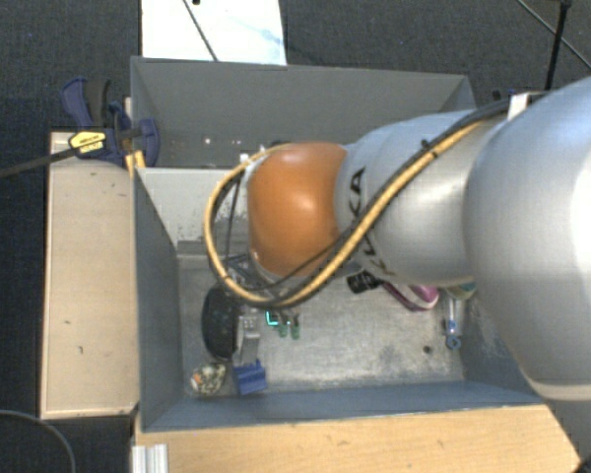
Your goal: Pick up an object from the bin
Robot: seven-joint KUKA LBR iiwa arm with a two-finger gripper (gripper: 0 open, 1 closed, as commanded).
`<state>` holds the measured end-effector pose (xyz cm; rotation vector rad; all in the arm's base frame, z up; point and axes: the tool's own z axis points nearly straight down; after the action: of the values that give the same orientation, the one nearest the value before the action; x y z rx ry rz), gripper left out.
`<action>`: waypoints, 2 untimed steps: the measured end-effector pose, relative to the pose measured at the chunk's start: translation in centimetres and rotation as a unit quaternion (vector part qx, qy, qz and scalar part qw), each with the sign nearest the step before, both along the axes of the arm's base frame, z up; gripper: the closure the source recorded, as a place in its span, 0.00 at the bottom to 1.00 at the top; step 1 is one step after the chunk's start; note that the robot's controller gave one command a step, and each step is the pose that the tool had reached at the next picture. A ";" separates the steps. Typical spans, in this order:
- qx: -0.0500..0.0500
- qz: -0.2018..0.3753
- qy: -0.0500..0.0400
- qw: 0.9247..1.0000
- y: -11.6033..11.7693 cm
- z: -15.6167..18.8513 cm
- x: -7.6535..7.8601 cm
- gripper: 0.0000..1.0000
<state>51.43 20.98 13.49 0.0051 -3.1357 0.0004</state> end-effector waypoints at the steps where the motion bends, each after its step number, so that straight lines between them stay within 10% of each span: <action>1: 0.004 -0.027 -0.010 1.000 0.2 -4.9 -1.3 0.00; 2: 0.005 0.328 -0.015 0.944 0.4 -5.7 -2.3 0.00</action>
Offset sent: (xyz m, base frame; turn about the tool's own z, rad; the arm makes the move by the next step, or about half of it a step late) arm -0.0166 0.0003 -0.0511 0.0537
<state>49.10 21.42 7.78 1.0442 -2.9887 -0.0135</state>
